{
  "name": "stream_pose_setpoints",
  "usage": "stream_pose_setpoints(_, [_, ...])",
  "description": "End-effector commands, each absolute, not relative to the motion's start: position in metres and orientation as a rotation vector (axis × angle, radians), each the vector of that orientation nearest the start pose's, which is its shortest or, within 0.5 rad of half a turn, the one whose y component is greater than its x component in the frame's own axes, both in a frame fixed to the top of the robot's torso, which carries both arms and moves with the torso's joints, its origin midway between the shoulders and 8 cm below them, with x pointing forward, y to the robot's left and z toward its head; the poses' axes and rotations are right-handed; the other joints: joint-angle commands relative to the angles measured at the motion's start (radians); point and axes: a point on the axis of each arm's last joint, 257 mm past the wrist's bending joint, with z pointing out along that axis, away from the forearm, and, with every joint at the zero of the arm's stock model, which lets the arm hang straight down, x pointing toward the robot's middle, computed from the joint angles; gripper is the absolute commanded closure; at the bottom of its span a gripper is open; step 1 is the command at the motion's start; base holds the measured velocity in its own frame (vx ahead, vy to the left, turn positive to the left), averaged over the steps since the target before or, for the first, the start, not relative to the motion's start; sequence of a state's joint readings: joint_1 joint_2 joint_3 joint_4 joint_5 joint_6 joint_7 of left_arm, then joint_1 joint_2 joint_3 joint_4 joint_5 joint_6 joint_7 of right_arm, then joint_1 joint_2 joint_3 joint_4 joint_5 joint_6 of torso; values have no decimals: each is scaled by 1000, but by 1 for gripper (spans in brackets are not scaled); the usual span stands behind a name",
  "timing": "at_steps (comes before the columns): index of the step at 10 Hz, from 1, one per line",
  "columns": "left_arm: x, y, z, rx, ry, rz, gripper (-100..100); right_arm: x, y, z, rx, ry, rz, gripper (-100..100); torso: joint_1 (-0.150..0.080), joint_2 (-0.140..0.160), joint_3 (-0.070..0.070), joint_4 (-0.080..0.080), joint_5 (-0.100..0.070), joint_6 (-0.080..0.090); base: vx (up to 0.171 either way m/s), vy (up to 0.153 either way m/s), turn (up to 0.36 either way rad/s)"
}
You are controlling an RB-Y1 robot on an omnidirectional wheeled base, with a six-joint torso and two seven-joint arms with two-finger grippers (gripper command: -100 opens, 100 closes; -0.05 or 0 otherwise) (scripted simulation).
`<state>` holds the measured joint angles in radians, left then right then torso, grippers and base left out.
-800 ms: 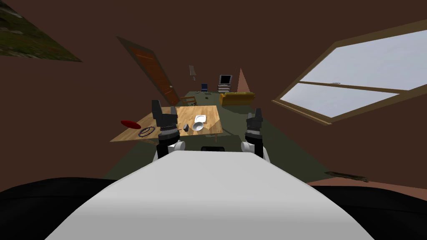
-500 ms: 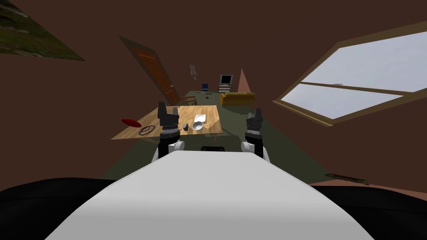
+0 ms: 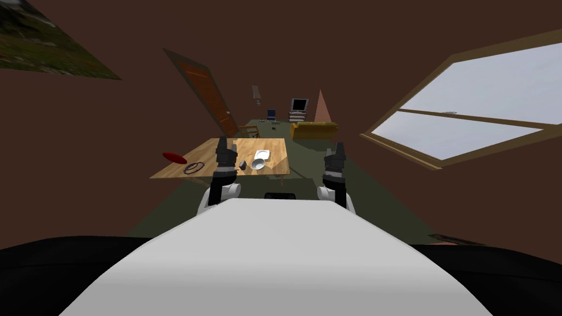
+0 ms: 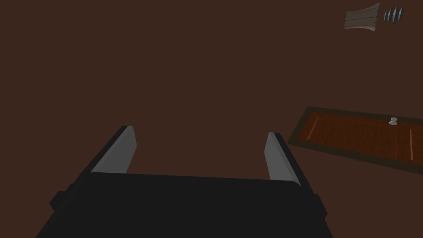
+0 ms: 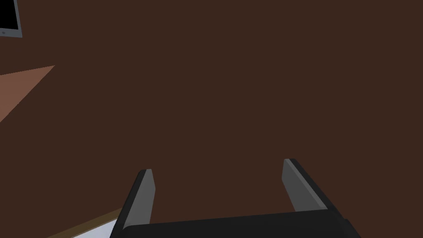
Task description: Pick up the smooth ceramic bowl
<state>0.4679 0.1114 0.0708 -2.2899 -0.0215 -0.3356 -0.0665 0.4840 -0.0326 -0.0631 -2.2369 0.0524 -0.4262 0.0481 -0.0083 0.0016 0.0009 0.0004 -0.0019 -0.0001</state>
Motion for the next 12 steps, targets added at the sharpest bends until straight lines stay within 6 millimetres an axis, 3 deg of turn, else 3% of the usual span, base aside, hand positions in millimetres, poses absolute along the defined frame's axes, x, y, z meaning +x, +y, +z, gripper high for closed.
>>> stream_pose_setpoints(1, [385,306,-10,-667,855,-1086,-100,363,-297,-3,657,743,1140,0,0,0,0,0,0,0,-15,-130,73])
stream_pose_setpoints(7, [413,335,-49,-769,951,-990,-100,363,-297,-3,657,743,1140,0,4,-1,-1,0,1,0,-18,-73,29])
stream_pose_setpoints(9, [427,358,-74,-840,1000,-926,-100,363,-297,-3,657,743,1140,0,4,-1,-1,0,1,0,-21,-79,30])
stream_pose_setpoints(12, [435,371,-93,-899,1038,-883,-100,363,-297,-3,657,743,1140,0,4,-1,-1,0,1,0,-14,-69,14])
